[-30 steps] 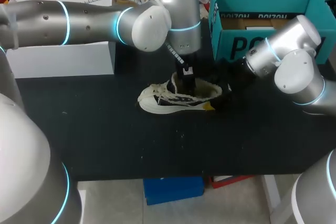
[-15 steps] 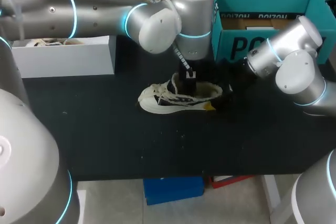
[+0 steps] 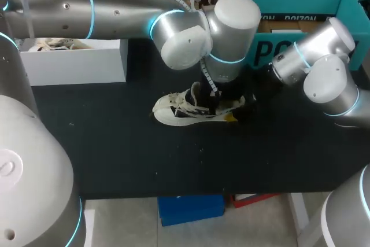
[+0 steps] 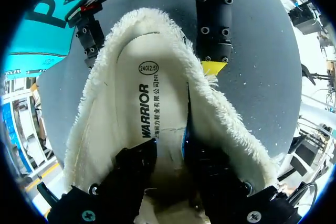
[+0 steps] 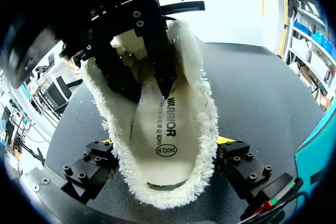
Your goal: Take the shoe out of the shoebox, open the shoe tongue, remove and reinsert the insole, then place the shoe into the shoebox
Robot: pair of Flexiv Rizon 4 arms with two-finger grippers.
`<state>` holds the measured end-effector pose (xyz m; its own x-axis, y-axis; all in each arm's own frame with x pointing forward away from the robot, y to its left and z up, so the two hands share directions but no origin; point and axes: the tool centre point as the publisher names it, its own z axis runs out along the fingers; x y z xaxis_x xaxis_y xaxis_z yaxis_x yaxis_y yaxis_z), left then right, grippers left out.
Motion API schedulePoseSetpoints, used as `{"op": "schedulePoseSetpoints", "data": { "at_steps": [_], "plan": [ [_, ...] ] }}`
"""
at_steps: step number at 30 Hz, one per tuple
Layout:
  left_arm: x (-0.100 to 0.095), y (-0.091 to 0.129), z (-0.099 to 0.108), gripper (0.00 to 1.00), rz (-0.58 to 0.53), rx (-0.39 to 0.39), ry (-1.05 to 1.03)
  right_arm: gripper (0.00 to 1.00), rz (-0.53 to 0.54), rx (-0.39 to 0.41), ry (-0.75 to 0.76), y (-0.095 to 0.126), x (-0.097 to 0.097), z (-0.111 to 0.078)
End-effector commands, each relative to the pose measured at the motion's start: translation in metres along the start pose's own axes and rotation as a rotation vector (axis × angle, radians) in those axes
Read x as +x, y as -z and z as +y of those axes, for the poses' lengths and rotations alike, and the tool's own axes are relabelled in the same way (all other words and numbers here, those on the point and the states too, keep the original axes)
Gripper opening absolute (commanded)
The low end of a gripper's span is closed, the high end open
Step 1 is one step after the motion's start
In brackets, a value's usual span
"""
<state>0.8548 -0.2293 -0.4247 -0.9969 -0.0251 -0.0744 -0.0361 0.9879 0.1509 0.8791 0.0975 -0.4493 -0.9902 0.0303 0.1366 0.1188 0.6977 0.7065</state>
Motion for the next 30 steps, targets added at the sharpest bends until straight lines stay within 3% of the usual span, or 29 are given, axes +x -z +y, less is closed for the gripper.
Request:
{"op": "schedulePoseSetpoints", "data": {
  "at_steps": [1,3,5,11,18,22,30],
  "plan": [
    [0.005,-0.032,-0.012,0.45,-0.051,-0.144,0.021,0.00,-0.002,0.014,-0.002,-0.005,-0.001,0.000],
    [0.002,-0.033,-0.011,0.47,-0.077,-0.158,0.032,0.00,-0.002,0.014,-0.002,-0.005,-0.001,0.000],
    [-0.001,-0.036,-0.010,0.40,-0.085,-0.156,0.041,0.00,-0.002,0.014,-0.002,-0.005,-0.001,0.000],
    [-0.011,-0.038,-0.005,0.44,-0.160,-0.167,0.055,0.00,-0.002,0.014,-0.002,-0.005,-0.001,0.000],
    [-0.026,-0.031,0.005,0.39,-0.258,-0.155,0.085,0.00,-0.002,0.014,-0.002,-0.005,-0.001,0.000],
    [-0.032,-0.025,0.008,0.41,-0.299,-0.126,0.101,0.00,-0.002,0.014,-0.002,-0.005,-0.001,0.000],
    [-0.042,-0.022,0.011,0.28,-0.328,-0.100,0.125,0.00,-0.002,0.014,-0.002,-0.005,-0.001,0.000]
  ]
}}
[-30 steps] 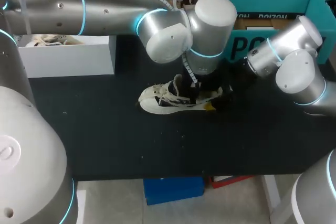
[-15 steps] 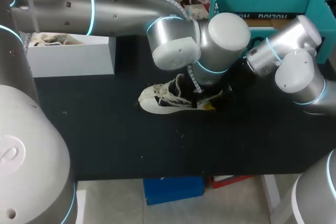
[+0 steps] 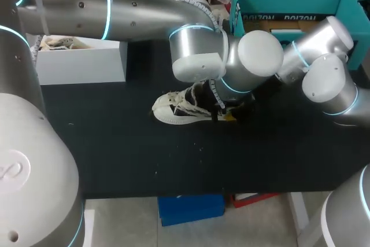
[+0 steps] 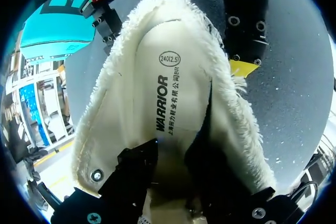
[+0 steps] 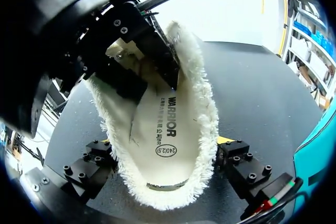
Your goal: Take the shoe out of the shoebox, open the shoe tongue, remove and reinsert the insole, then place the shoe into the shoebox
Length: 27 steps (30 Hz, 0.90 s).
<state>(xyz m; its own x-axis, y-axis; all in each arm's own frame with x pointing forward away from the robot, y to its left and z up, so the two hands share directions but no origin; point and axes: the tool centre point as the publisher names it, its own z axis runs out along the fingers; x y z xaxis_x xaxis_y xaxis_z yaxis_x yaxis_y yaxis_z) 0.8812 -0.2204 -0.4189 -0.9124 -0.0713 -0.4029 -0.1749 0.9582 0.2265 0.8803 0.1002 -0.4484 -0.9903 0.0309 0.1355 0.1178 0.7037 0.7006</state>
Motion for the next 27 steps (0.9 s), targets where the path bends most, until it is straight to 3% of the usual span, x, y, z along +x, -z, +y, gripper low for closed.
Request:
{"op": "schedulePoseSetpoints", "data": {
  "at_steps": [1,5,6,7,8,20,27],
  "plan": [
    [-0.007,-0.028,0.000,0.26,-0.002,0.015,0.015,0.00,-0.001,0.005,-0.002,-0.004,0.000,-0.003],
    [-0.009,-0.027,0.001,0.23,0.002,0.023,0.021,0.00,-0.001,0.005,-0.002,-0.004,0.000,-0.003],
    [-0.009,-0.028,0.001,0.19,0.006,0.026,0.021,0.00,-0.001,0.005,-0.002,-0.004,0.000,-0.003],
    [-0.009,-0.029,0.002,0.02,0.008,0.027,0.021,0.00,-0.001,0.005,-0.002,-0.004,0.000,-0.003],
    [-0.009,-0.029,0.002,0.00,0.014,0.027,0.019,0.00,-0.001,0.005,-0.002,-0.004,0.000,-0.003],
    [0.000,-0.020,-0.001,0.00,0.152,0.092,-0.029,0.00,-0.001,0.005,-0.002,-0.004,0.000,-0.003],
    [0.014,0.004,-0.008,0.00,0.208,0.176,-0.055,0.00,-0.001,0.005,-0.002,-0.004,0.000,-0.003]
  ]
}}
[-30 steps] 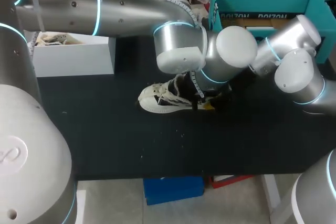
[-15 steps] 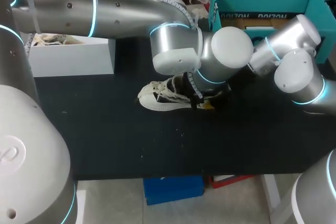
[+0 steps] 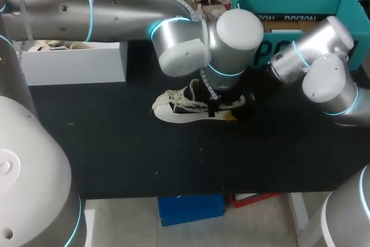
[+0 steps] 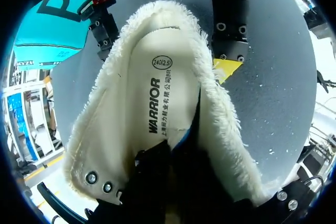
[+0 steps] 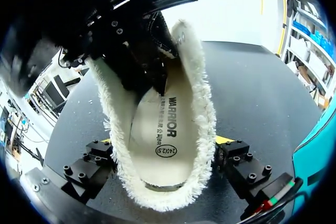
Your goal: Take the shoe out of the shoebox, open the shoe tongue, remove and reinsert the insole, then place the shoe into the shoebox
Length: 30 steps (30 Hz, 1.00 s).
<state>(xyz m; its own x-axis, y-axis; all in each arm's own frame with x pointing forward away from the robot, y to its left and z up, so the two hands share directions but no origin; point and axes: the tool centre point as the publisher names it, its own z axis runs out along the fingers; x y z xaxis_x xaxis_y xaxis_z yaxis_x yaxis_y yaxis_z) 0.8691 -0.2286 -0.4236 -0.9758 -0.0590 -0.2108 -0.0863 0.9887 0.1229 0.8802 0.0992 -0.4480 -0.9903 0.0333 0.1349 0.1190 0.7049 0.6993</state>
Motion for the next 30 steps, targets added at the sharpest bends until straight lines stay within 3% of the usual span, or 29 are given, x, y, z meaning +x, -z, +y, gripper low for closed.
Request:
{"op": "schedulePoseSetpoints", "data": {
  "at_steps": [1,12,30],
  "plan": [
    [0.001,0.004,-0.002,0.00,0.021,0.067,-0.001,0.00,0.002,0.003,-0.001,-0.005,0.000,-0.002],
    [-0.001,0.034,0.008,0.00,0.033,0.165,0.049,0.00,0.002,0.003,-0.001,-0.005,0.000,-0.002],
    [-0.009,0.043,0.013,0.00,0.041,0.243,0.051,0.00,0.002,0.003,-0.001,-0.005,0.000,-0.002]
  ]
}}
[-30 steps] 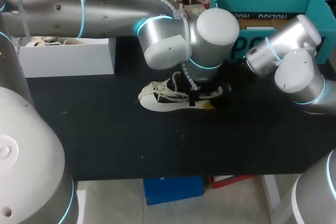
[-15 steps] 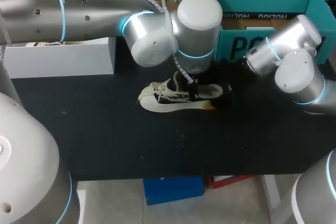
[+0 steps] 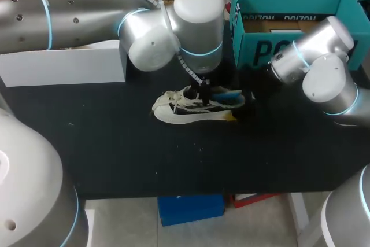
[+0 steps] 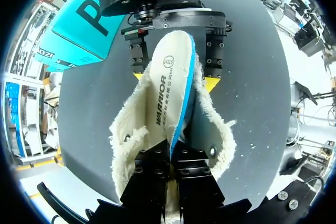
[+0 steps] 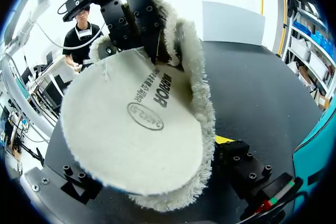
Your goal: Take the shoe out of the shoebox, open the shoe tongue, remove and reinsert the insole, then place the shoe into the shoebox
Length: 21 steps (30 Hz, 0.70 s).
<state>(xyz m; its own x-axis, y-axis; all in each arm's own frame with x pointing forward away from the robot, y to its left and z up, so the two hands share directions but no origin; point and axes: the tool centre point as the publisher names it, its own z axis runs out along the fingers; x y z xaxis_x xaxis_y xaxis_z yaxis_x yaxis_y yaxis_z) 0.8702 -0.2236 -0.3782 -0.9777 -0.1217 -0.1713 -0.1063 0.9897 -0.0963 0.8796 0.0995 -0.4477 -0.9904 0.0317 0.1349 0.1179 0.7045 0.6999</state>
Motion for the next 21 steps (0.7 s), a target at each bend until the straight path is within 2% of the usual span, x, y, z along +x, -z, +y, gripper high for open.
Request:
{"op": "schedulePoseSetpoints", "data": {
  "at_steps": [1,10,11,12,14,15,17,18,21],
  "plan": [
    [0.002,0.000,0.001,0.00,0.003,0.032,-0.018,0.00,0.000,0.004,-0.002,-0.005,-0.001,-0.003],
    [0.005,-0.012,-0.022,0.00,0.020,0.026,-0.094,0.00,0.000,0.004,-0.002,-0.005,-0.001,-0.003],
    [0.004,-0.012,-0.024,0.22,0.018,0.029,-0.097,0.00,0.000,0.004,-0.002,-0.005,-0.001,-0.003],
    [0.003,-0.012,-0.025,0.33,0.013,0.032,-0.102,0.00,0.000,0.004,-0.002,-0.005,-0.001,-0.003],
    [0.002,-0.011,-0.029,0.31,-0.009,0.035,-0.116,0.00,0.000,0.004,-0.002,-0.005,-0.001,-0.003],
    [0.002,-0.011,-0.030,0.37,-0.019,0.038,-0.123,0.00,0.000,0.004,-0.002,-0.005,-0.001,-0.003],
    [0.003,-0.010,-0.033,0.58,-0.031,0.041,-0.147,0.00,0.000,0.004,-0.002,-0.005,-0.001,-0.003],
    [0.003,-0.010,-0.034,0.73,-0.041,0.035,-0.154,0.00,0.000,0.004,-0.002,-0.005,-0.001,-0.003],
    [0.002,-0.010,-0.038,0.74,-0.068,0.028,-0.169,0.00,0.000,0.004,-0.002,-0.005,-0.001,-0.003]
  ]
}}
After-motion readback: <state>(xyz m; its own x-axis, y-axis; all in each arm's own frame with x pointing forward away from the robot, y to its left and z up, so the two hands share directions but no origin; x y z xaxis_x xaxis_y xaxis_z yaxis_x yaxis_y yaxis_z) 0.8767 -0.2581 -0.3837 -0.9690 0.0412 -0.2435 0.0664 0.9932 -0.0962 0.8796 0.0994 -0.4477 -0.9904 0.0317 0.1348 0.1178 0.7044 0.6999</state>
